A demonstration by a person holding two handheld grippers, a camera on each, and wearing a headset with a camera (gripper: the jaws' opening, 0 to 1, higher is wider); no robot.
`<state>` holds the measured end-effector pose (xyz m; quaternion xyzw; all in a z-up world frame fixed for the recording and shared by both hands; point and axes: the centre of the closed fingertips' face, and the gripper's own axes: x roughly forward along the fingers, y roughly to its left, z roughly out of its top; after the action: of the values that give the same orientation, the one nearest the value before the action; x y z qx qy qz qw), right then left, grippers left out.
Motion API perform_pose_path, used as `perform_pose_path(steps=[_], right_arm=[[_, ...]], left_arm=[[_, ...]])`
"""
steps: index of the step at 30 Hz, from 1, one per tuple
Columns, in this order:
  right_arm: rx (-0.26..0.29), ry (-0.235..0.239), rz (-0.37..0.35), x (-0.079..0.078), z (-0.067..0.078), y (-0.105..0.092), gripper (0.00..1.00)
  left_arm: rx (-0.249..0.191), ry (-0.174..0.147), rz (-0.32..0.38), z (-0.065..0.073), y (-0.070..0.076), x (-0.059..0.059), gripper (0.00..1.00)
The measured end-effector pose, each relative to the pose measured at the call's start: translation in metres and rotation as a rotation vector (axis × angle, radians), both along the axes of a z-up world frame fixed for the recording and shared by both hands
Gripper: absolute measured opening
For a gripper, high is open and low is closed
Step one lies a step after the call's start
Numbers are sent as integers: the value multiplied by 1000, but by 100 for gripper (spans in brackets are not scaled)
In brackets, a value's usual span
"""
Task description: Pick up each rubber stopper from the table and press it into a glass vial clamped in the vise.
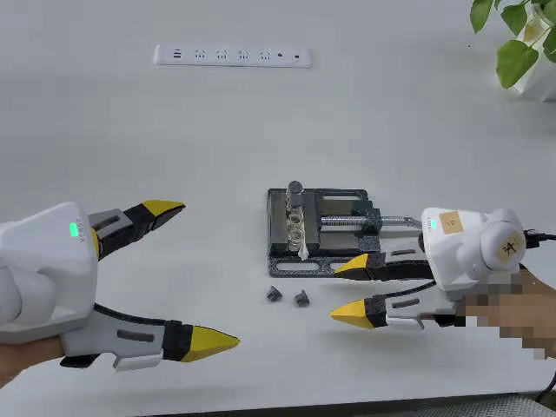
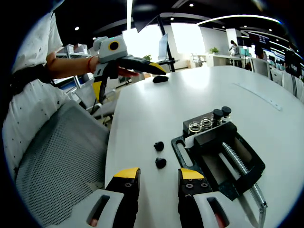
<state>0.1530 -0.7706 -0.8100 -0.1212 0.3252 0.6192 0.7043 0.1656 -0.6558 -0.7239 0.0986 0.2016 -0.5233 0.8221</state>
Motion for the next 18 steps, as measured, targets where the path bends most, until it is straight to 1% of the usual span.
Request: perform_pose_path(steps=[9, 13, 18], right_arm=[[-9, 11, 62, 0, -10, 14, 18], [-14, 11, 80, 2, -13, 17, 17], [-20, 22, 108, 2, -18, 20, 15]], left_arm=[[0, 6, 4, -2, 0, 1, 96], [-1, 8, 5, -2, -1, 1, 96], [0, 10, 8, -3, 0, 1, 96]])
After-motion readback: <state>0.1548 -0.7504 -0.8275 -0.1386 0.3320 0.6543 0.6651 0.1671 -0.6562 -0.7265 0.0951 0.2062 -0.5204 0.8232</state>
